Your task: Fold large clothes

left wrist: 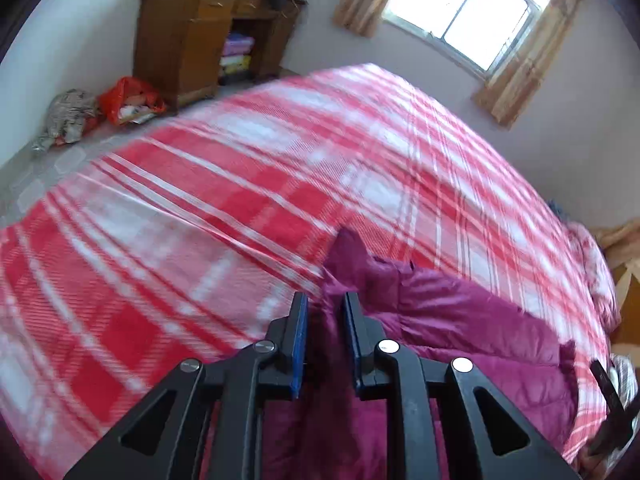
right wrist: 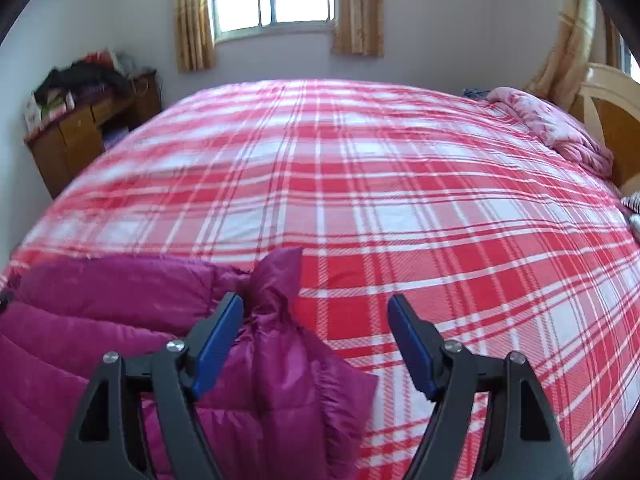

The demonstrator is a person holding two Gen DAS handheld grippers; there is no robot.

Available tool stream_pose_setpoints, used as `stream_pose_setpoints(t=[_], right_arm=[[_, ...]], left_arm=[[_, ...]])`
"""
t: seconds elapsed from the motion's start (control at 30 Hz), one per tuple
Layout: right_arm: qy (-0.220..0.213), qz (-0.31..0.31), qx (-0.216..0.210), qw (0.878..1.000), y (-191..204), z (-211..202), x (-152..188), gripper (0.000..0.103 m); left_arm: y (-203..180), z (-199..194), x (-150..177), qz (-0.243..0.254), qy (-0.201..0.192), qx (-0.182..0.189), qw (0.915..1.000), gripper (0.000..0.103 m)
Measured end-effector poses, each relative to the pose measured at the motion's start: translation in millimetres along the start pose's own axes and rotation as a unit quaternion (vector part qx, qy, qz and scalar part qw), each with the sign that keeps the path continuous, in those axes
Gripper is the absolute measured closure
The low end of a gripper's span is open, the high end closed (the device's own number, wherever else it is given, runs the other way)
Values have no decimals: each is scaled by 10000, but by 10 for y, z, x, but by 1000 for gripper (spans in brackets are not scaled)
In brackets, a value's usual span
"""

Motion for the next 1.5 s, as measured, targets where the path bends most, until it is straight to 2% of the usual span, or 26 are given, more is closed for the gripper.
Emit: stream_pose_setpoints(t=[0.07,0.1,0.17,0.2,0.23,0.27,0.3,0.37,0.43,0.5,0.57,0.67,0.73,1.07,1.17,1.23,1.3,1.37,1.4,1.43,1.5], right_arm=[[-283,-55,65,9996,-17,-286,-89,27],[-404,-72,-182,9990,72,-469,-111,30],[-374,-71,-727,9966,369,-726,-96,51],[-288,-100,-1018,9943,595,-871,-27,56],[-225,-148,-1231,9920,785,-963,48,67],[-149,-217,-1499,9884,1024,-1063,162,78],[-88,-268,-1682,9853,1237,-1144,290,81],[9,-373,-1704,9847,1515,-1182,517,82],[196,-367,-1568,9868,1671,-1066,728,82],[466,-272,-1622,9853,1742,-878,917,82],[508,-277,-1607,9853,1726,-731,1014,83],[434,-451,-1608,9850,1735,-638,1091,84],[528,-426,-1641,9841,1730,-613,1098,84],[652,-387,-1607,9841,1753,-600,1150,87],[613,-440,-1559,9849,1781,-611,1145,87],[580,-486,-1509,9856,1784,-620,1150,87],[573,-481,-1508,9857,1775,-624,1155,87],[559,-510,-1471,9862,1773,-627,1158,87],[544,-539,-1436,9867,1780,-633,1157,87],[530,-568,-1395,9872,1798,-642,1154,87],[503,-625,-1327,9879,1807,-651,1153,87]], left_arm=[[-70,-319,-106,232,-389,-264,9986,82],[-154,-417,-97,355,-472,-275,9979,82],[-538,-540,81,674,-437,52,9968,82],[-709,-533,194,799,-353,229,9959,81],[-955,-516,384,1018,-242,414,9936,81],[-1176,-475,588,1295,-166,465,9904,81],[-1328,-423,765,1534,-134,429,9871,81],[-1446,-266,1020,1714,-12,284,9848,81],[-1477,-23,1256,1695,281,252,9848,81],[-1443,73,1317,1741,186,163,9844,81],[-1408,149,1360,1741,163,185,9844,81],[-1362,251,1424,1799,56,196,9835,81],[-1329,291,1431,1782,111,161,9838,81],[-1277,228,1475,1745,154,99,9845,81],[-1261,45,1470,1644,178,98,9862,81],[-1194,-319,1397,1400,-218,241,9896,81],[-1040,-712,1341,1255,-700,294,9892,80],[-720,-1009,1370,980,-972,-36,9904,61],[-523,-1133,1419,735,-1073,-144,9914,44],[-324,-1246,1484,423,-1171,-186,9920,40],[-13,-1396,1633,-223,-1284,-128,9914,40]])
Point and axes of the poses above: each gripper's, at about its wrist camera, not at the fingertips, and z roughly the way its jaws point, y to its left, x to its underside, the point moved 9 cm from there along z, roughly the way its jaws point, and after that the axes turned 8 degrees about x, right-handed, at the moved point
